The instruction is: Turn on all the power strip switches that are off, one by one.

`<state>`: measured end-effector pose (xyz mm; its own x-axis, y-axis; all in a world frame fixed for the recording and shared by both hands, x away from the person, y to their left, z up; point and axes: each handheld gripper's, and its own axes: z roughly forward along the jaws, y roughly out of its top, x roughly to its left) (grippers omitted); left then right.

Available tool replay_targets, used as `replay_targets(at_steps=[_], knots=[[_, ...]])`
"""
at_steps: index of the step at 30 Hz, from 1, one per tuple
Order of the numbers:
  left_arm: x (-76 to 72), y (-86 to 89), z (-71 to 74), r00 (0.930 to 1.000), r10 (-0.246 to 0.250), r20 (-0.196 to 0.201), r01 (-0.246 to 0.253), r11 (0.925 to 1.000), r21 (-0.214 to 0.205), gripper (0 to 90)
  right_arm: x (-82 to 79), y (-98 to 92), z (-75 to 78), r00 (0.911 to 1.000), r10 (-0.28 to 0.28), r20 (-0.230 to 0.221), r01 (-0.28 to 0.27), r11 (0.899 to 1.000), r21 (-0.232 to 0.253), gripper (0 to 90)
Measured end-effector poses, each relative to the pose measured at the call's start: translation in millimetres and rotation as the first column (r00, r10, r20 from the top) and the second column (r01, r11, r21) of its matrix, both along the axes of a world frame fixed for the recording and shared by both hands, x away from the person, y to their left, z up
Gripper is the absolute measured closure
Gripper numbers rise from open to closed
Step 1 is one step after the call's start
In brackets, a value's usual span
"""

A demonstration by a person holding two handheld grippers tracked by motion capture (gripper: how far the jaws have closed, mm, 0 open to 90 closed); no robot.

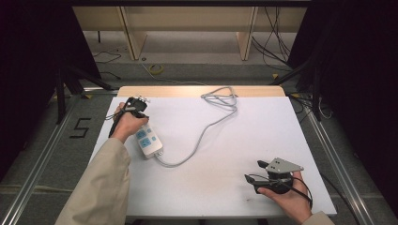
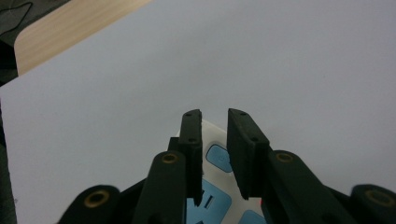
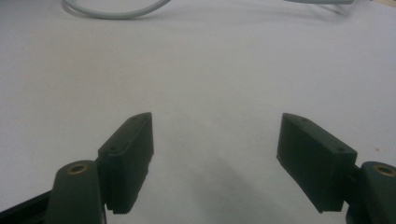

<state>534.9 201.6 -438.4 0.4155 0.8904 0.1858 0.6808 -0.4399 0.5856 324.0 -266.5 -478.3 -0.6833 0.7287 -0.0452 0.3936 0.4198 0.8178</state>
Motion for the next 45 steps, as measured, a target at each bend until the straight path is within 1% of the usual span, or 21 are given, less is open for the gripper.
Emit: replay_targets(at_steps=[3,4,6,7,9,11,15,18,19,20,24,26,27,31,34,35,36,38,42,43,45], knots=[[-3.6,-0.9,5.0,0.9997,-0.012,0.021,0.012,0.9995,-0.028,66.5,-0.2,0.1,0.2,1.0,0.0,0.0,0.0,1.0,0.0,28.0],[-4.6,-1.3,6.2,0.9997,-0.013,0.022,0.014,0.9992,-0.038,64.3,-0.2,0.1,0.3,1.0,0.0,0.0,0.0,1.0,0.0,28.0],[-6.3,-1.0,7.9,0.9999,-0.007,0.01,0.008,0.9974,-0.072,59.4,-0.2,0.1,0.3,1.0,0.0,0.0,0.0,1.0,0.0,28.0],[-7.5,-1.7,8.2,1.0,-0.006,0.006,0.007,0.9966,-0.082,56.2,-0.2,0.2,0.3,1.0,0.0,0.0,0.0,1.0,0.0,28.0],[-10.8,-4.0,9.4,0.9997,-0.023,0.008,0.023,0.9964,-0.082,49.3,-0.1,0.4,0.2,1.0,0.001,0.0,-0.001,1.0,-0.001,28.0],[-14.0,-5.7,11.4,0.9993,-0.03,0.021,0.031,0.9955,-0.089,44.0,-0.3,0.7,0.3,1.0,0.001,-0.002,-0.001,1.0,0.0,28.0],[-22.8,-8.3,17.1,0.9969,-0.059,0.053,0.065,0.9891,-0.132,36.6,-0.4,0.6,0.4,1.0,0.001,-0.002,-0.001,1.0,0.0,28.0],[-31.1,-9.8,18.2,0.9942,-0.095,0.049,0.102,0.9839,-0.147,30.5,-0.4,0.7,0.3,1.0,0.002,-0.002,-0.002,1.0,0.0,28.0],[-34.2,-10.9,17.6,0.9935,-0.1,0.053,0.108,0.9817,-0.157,29.2,-0.4,0.7,0.3,1.0,0.002,-0.002,-0.002,1.0,0.0,28.0],[-37.1,-11.2,17.4,0.992,-0.115,0.054,0.122,0.9792,-0.162,28.2,-0.4,0.8,0.3,1.0,0.002,-0.002,-0.002,1.0,0.0,28.0],[-49.3,-14.4,14.2,0.9874,-0.137,0.079,0.15,0.9693,-0.194,26.6,-0.4,1.2,0.3,1.0,0.004,-0.002,-0.004,1.0,0.0,28.0],[-54.4,-16.2,11.8,0.986,-0.145,0.082,0.159,0.9662,-0.203,26.2,-0.4,1.4,0.3,1.0,0.005,-0.002,-0.005,1.0,0.0,27.9],[-57.4,-17.4,11.3,0.9847,-0.152,0.085,0.166,0.9656,-0.2,25.7,-0.4,1.5,0.3,1.0,0.006,-0.002,-0.006,1.0,0.0,28.0],[-70.3,-23.3,11.2,0.9771,-0.181,0.112,0.202,0.9549,-0.218,24.6,-0.4,1.3,0.2,1.0,0.006,-0.003,-0.006,1.0,0.001,27.9],[-81.1,-27.0,9.5,0.9656,-0.215,0.146,0.244,0.9424,-0.228,23.9,-0.3,1.3,-0.1,1.0,0.005,-0.006,-0.005,1.0,0.0,27.9],[-85.1,-28.1,8.2,0.9639,-0.218,0.153,0.25,0.9385,-0.238,23.7,-0.3,1.3,-0.1,1.0,0.006,-0.006,-0.006,1.0,0.001,27.9],[-89.2,-28.7,7.1,0.9599,-0.228,0.164,0.263,0.9351,-0.238,23.5,-0.4,1.2,-0.1,1.0,0.007,-0.007,-0.007,1.0,0.0,27.9],[-98.0,-30.1,4.6,0.9548,-0.236,0.181,0.277,0.9271,-0.252,22.8,-0.4,1.2,-0.2,1.0,0.008,-0.005,-0.008,1.0,0.001,27.9],[-117.9,-32.4,-1.2,0.9424,-0.251,0.221,0.306,0.9153,-0.262,22.7,-0.4,1.9,-0.5,0.9999,0.01,-0.008,-0.01,1.0,0.001,27.8],[-123.3,-32.7,-3.2,0.9391,-0.257,0.228,0.314,0.9112,-0.267,22.7,-0.5,2.0,-0.5,0.9999,0.01,-0.009,-0.01,1.0,0.002,27.9],[-133.1,-33.3,-7.7,0.9338,-0.268,0.237,0.327,0.9074,-0.263,22.5,-0.5,2.2,-0.6,0.9999,0.011,-0.01,-0.011,1.0,0.003,27.9]])
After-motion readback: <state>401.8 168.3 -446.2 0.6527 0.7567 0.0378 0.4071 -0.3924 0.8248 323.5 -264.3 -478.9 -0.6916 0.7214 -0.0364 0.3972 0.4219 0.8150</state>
